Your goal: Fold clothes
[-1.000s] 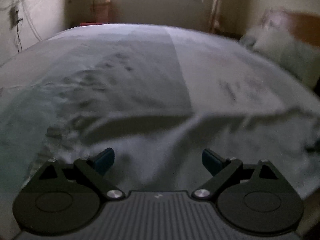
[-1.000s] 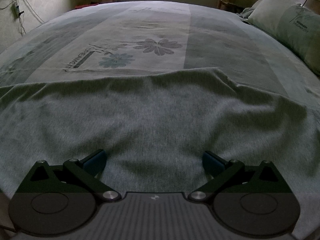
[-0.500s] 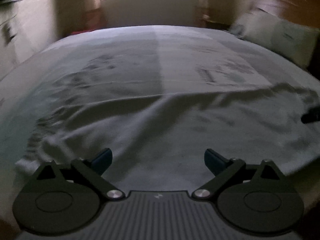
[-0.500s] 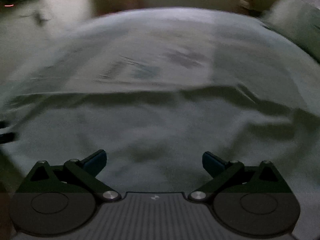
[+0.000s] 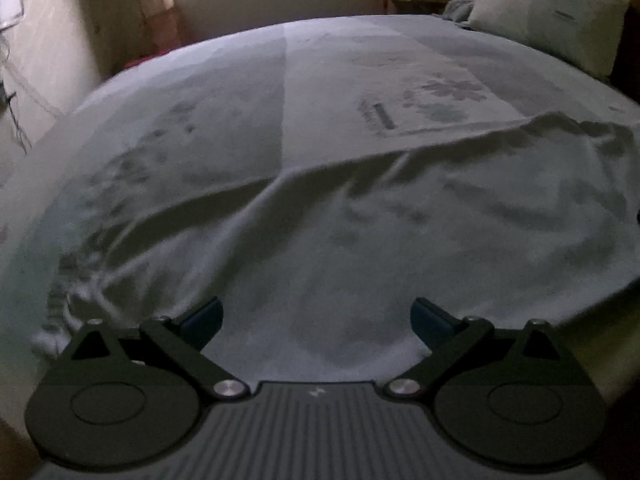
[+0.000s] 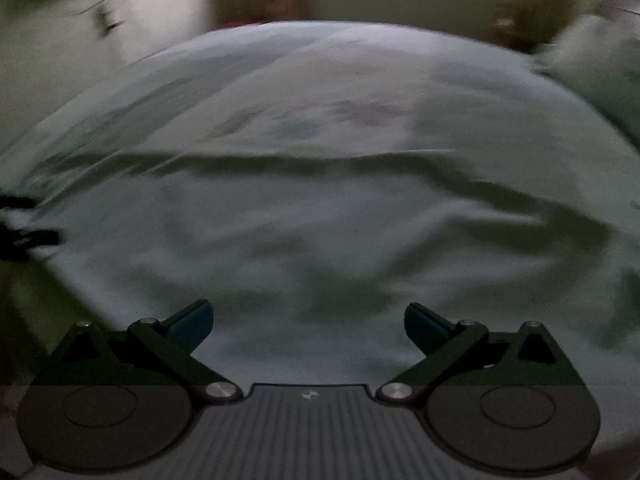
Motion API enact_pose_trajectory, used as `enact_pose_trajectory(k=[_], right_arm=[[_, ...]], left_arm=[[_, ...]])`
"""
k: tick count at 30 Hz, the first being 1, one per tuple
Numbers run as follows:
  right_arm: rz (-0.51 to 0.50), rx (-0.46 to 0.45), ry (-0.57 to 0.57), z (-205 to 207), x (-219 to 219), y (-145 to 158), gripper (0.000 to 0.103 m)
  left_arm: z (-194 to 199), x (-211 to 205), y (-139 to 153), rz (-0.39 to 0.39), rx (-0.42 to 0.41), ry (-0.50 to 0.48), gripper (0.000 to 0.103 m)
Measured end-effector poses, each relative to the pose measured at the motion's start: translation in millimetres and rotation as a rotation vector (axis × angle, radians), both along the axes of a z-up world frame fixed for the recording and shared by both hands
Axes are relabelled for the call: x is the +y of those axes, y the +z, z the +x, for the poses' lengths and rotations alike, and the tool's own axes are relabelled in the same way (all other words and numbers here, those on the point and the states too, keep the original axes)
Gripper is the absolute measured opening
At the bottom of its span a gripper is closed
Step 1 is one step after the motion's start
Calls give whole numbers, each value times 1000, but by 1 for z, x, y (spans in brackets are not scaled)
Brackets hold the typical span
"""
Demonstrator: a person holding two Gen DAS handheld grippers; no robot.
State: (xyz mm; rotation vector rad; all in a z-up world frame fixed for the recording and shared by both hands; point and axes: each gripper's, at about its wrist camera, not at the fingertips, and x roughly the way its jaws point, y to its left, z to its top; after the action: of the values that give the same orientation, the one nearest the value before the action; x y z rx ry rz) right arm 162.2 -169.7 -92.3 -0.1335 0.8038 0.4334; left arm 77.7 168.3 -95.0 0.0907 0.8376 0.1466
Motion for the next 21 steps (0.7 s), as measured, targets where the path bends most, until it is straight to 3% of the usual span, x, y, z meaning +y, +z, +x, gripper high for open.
enact_pose_trajectory(k=[3,6,8,10,15,21], right_arm=[[-29,-76,-160,8,-52,7,103],[-14,-85,-251,17,-100,10,103],[-26,-68,-285,23,-124,3,103],[-50,7,-315,27,-141,-12,103],[-9,-7,-263,-6,-170,-26,103],[28,-46,-255,-9,-173,-33,103]], left_arm=[[17,-23,12,-6,-9,-60,100],[40,-57,25,-8,-17,-150,100],[57,-81,34,-5,-25,-214,100],[72,-106,41,-31,-36,-268,100],[110,-168,31,-249,14,-351,101],[128,-237,6,-320,37,-386,101]])
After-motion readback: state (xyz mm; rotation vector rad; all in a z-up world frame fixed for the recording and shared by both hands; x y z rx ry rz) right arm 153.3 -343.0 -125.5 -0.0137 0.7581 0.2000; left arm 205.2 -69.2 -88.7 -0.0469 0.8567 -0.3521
